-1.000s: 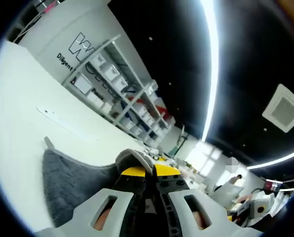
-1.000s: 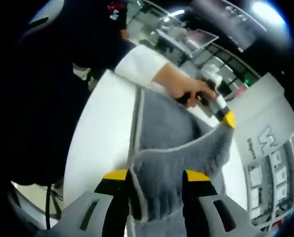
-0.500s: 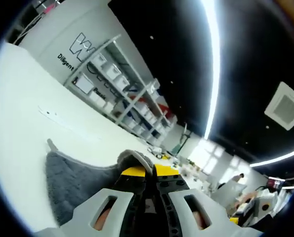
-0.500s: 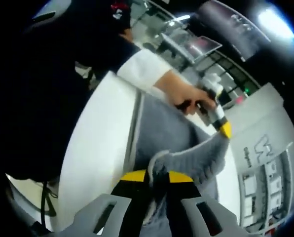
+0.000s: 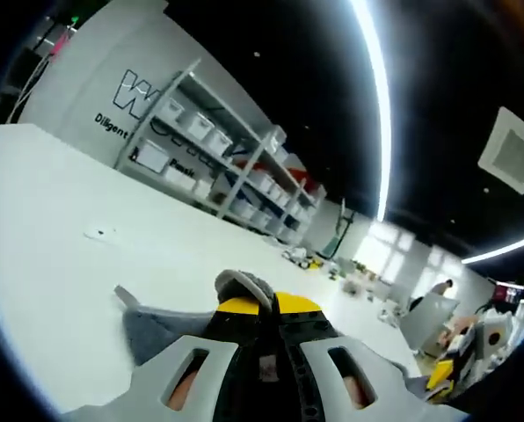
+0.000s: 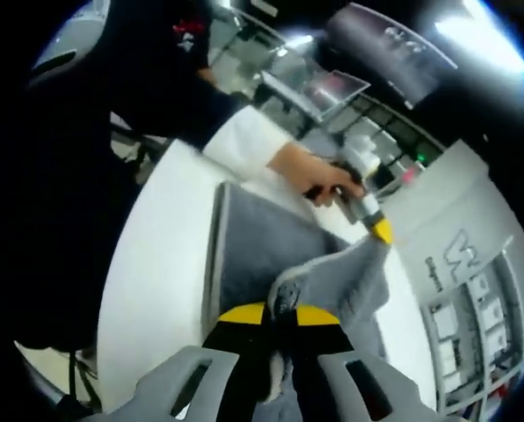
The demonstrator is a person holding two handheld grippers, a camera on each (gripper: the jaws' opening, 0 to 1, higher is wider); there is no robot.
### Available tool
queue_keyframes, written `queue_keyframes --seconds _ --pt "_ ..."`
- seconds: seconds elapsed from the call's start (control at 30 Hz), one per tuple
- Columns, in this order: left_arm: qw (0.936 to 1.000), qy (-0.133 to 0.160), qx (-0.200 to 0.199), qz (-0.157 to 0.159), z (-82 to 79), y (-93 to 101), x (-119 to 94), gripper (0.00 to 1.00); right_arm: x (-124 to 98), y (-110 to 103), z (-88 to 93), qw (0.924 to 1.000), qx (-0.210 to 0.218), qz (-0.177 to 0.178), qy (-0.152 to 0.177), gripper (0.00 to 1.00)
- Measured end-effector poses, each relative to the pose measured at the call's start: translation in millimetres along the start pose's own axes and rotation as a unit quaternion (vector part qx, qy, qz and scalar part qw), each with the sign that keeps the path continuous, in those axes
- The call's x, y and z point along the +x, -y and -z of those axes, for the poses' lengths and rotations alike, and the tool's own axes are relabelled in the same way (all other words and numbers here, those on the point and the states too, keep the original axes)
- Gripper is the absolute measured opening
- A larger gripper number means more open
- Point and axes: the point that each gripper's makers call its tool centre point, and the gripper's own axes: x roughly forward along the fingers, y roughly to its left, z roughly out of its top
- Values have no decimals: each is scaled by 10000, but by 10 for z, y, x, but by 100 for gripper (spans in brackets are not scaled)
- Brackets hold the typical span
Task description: Open the folded towel by lifting each exposed corner and separating the folded layers until the towel lies flat within the target outline without major curled edges
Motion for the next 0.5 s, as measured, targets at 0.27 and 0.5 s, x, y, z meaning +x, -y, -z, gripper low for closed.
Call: queue_keyframes --seconds 0.27,0.5 --pt "9989 -241 402 38 -197 -288 106 3 119 15 -160 9942 954 -76 495 4" --pt "9933 -800 835 -56 -214 -476 139 3 194 151 -391 9845 1394 169 1050 3"
